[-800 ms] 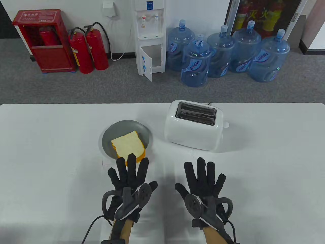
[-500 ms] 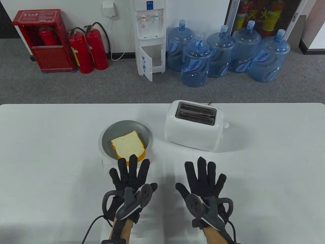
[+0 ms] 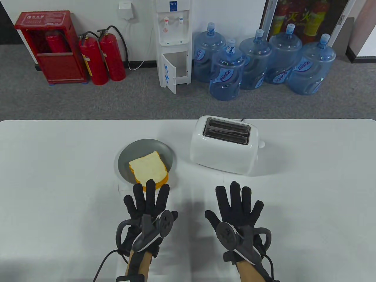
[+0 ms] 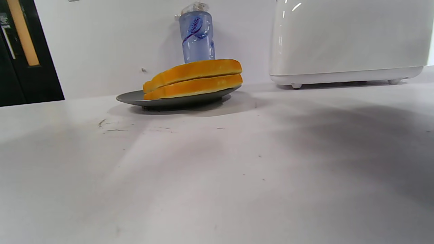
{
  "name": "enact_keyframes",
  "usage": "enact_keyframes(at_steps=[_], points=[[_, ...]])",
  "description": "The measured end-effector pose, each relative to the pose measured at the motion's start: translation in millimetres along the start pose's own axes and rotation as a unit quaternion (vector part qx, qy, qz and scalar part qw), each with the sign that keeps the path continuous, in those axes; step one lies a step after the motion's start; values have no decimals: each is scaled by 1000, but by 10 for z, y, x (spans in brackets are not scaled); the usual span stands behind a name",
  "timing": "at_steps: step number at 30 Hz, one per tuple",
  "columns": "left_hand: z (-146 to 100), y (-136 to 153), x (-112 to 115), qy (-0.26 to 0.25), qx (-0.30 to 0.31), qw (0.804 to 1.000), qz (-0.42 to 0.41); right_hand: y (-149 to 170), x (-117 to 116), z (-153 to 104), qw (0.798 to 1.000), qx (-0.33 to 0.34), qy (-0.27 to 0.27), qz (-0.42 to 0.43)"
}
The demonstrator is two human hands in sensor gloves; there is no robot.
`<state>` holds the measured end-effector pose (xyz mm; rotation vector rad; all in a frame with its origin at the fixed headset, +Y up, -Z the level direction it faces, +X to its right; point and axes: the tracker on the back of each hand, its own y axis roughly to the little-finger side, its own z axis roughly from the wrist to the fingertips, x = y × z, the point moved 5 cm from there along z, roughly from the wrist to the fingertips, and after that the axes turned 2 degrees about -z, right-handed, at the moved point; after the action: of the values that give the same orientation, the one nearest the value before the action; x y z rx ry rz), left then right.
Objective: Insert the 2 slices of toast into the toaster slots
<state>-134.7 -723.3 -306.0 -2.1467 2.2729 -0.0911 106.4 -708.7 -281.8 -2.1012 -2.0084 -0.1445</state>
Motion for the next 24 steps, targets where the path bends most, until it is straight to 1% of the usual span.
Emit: enact_keyframes(at_steps=[5, 10, 14, 19, 21, 24], points=[[21, 101, 38, 0, -17, 1000, -4, -12, 5, 0, 1000, 8, -1, 8], [124, 240, 10, 3, -35, 999, 6, -26, -5, 10, 1000, 8, -6, 9], [275, 389, -31, 12, -47, 999, -11, -39, -7, 13, 1000, 8, -7, 17], [520, 499, -170, 12, -52, 999, 11, -42, -20, 22, 1000, 6, -7, -3], [650, 540, -207, 23, -48, 999, 11, -34, -33, 30, 999, 2, -1, -35], [803, 584, -221, 46, -45, 998, 3, -24, -80, 52, 1000, 0, -13, -28]])
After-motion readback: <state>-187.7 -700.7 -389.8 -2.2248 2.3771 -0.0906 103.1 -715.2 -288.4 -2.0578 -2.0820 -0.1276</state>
